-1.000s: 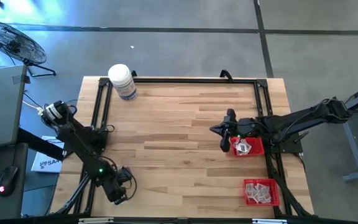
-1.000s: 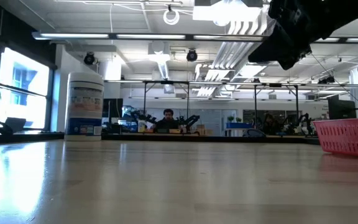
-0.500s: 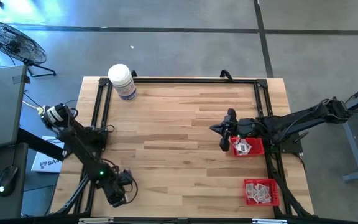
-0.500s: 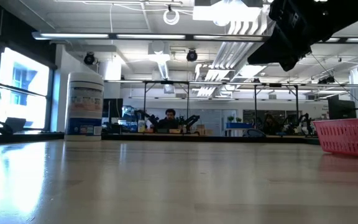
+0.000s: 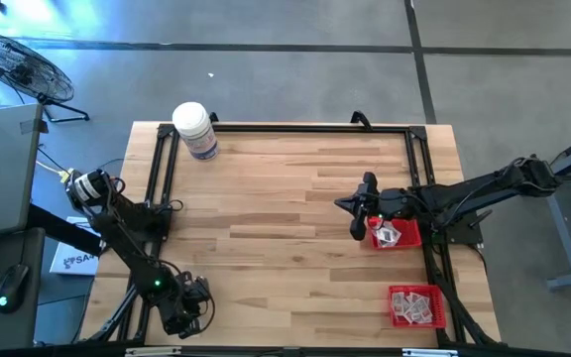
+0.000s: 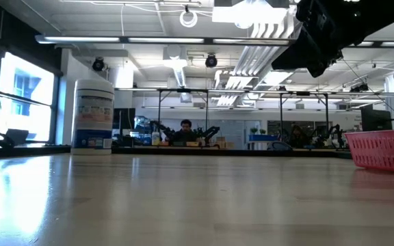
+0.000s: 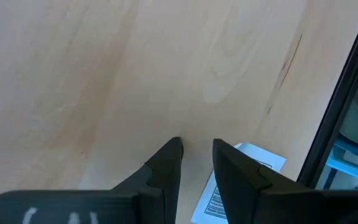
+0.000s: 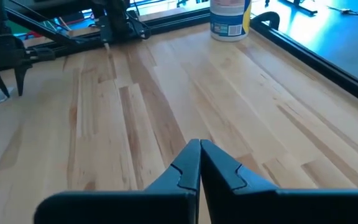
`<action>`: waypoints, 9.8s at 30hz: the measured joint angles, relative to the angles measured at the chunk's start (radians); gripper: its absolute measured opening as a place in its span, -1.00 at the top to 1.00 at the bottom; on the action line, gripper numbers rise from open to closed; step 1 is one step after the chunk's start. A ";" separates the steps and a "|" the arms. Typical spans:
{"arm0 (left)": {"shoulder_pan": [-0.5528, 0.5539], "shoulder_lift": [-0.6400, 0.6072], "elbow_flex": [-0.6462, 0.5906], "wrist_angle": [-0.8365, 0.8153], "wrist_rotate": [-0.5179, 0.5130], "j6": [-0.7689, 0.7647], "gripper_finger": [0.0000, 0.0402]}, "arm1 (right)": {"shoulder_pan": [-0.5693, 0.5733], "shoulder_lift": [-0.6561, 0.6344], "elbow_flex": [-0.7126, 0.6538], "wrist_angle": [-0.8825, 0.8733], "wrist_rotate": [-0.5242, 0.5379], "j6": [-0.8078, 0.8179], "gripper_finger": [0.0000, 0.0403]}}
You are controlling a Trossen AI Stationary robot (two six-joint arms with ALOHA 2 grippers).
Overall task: Pick & Place First Aid Supplies
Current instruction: Put the black towelette pack into the top red basket
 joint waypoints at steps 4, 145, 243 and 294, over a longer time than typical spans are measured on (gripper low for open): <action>0.001 0.006 0.000 0.006 0.003 0.007 0.53 | 0.000 0.000 0.000 0.002 -0.010 0.000 0.99; 0.713 -0.013 0.262 0.406 -0.827 1.141 1.00 | -0.053 0.515 0.001 0.787 -0.241 -0.180 0.31; 0.840 -0.104 0.188 -0.458 -0.930 0.478 0.40 | 0.190 0.212 0.236 -1.252 -0.298 0.638 0.97; 0.840 -0.104 0.188 -0.452 -0.930 0.479 0.40 | 0.059 0.212 0.156 -1.264 -0.265 0.675 0.84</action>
